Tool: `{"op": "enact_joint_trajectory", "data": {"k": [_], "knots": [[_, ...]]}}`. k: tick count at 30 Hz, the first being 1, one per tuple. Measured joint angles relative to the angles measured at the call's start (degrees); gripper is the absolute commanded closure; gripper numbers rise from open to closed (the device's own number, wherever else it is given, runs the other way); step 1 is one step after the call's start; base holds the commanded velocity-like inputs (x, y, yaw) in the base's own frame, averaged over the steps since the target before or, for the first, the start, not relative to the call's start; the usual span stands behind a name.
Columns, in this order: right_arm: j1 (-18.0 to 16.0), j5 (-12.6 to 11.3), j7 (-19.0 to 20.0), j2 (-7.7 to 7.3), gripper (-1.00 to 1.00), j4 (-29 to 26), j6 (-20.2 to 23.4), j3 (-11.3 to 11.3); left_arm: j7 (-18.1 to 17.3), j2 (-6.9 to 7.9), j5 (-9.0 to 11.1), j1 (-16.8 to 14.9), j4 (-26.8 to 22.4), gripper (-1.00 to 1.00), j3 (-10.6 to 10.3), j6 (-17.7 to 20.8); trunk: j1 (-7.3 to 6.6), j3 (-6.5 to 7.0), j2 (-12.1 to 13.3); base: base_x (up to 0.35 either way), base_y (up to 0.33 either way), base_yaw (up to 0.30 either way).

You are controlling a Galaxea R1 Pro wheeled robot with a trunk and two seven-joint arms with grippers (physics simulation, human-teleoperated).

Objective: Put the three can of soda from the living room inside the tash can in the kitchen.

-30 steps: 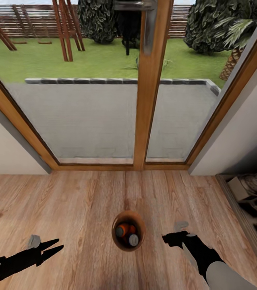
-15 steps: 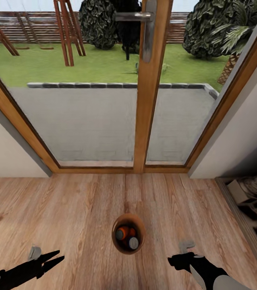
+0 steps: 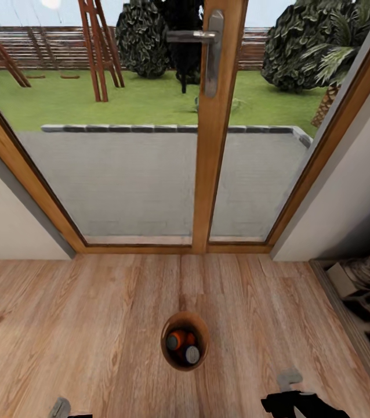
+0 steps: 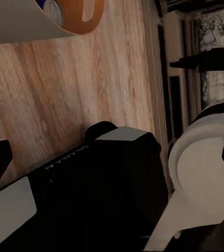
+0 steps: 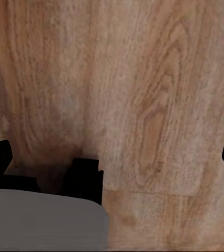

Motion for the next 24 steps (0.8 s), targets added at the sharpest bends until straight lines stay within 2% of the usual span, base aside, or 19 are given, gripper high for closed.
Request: {"op": "enact_joint_trajectory", "data": {"k": [2,4,5,9,14,24], "knots": [[1.2,-0.5,0.0,-0.22,-1.0,1.0,0.0,0.0,4.5,-1.45,-2.7,0.1,1.0,-1.0,0.0,0.0,0.0,0.19,0.0,0.0,0.0,0.0],[1.6,-0.6,0.0,-0.25,-1.0,1.1,0.0,0.0,6.4,-1.95,-3.8,0.1,1.2,-1.0,0.1,0.0,0.0,0.38,0.0,0.0,0.0,0.0],[2.6,-0.7,0.0,-0.34,-1.0,1.3,0.0,0.0,9.1,-2.65,-6.1,0.2,1.4,-1.0,0.0,0.0,0.0,0.47,0.0,0.0,0.0,0.0],[3.7,-0.7,0.0,-0.54,-1.0,1.3,0.0,0.0,10.6,-3.17,-8.1,0.9,1.5,-1.0,0.0,0.0,0.0,0.86,0.0,0.0,0.0,0.0],[4.5,-0.7,0.0,-0.64,-1.0,1.4,0.0,0.0,11.2,-3.38,-9.0,1.4,1.5,-1.0,0.1,0.0,0.0,1.34,0.0,0.0,0.0,0.0],[4.7,-0.7,0.0,-0.81,-1.0,1.4,0.0,0.0,11.3,-3.44,-9.2,1.5,1.4,-1.0,0.1,0.0,0.0,2.29,0.0,0.0,0.0,0.0]]}}
